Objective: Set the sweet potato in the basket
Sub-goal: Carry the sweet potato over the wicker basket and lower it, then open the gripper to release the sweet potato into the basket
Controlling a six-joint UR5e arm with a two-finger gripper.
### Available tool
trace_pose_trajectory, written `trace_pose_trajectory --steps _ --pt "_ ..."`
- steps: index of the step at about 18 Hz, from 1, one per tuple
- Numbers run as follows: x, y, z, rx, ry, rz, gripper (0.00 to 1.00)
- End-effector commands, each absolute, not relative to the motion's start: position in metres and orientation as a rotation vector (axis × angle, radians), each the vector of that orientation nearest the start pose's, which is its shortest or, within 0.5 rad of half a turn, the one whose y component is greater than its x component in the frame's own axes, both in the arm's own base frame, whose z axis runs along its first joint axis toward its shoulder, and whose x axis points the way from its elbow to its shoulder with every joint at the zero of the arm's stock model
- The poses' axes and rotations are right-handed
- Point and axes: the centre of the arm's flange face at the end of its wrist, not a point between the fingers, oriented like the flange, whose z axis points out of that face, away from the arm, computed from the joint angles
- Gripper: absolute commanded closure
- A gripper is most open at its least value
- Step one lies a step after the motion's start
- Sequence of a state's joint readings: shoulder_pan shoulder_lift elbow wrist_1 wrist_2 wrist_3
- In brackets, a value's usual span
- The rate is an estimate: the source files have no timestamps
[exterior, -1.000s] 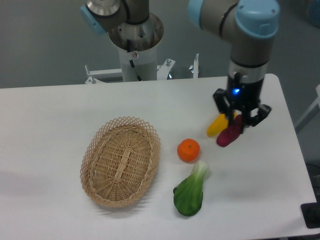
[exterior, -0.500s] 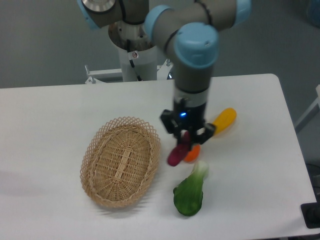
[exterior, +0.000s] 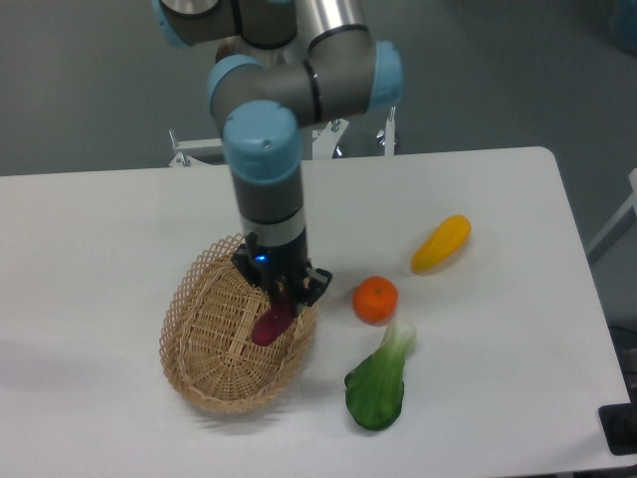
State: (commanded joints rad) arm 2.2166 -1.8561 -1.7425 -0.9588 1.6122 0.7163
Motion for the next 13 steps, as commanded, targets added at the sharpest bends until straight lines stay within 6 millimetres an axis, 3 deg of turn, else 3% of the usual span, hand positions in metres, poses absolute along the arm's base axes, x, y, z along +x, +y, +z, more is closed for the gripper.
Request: trace_pose_trajectory --steps 8,13 --pt "-0.233 0.546 0.250 -3.129 0.188 0.159 0.82" --pt "-0.223 0.554 0.235 -3.132 0.216 0.148 0.77"
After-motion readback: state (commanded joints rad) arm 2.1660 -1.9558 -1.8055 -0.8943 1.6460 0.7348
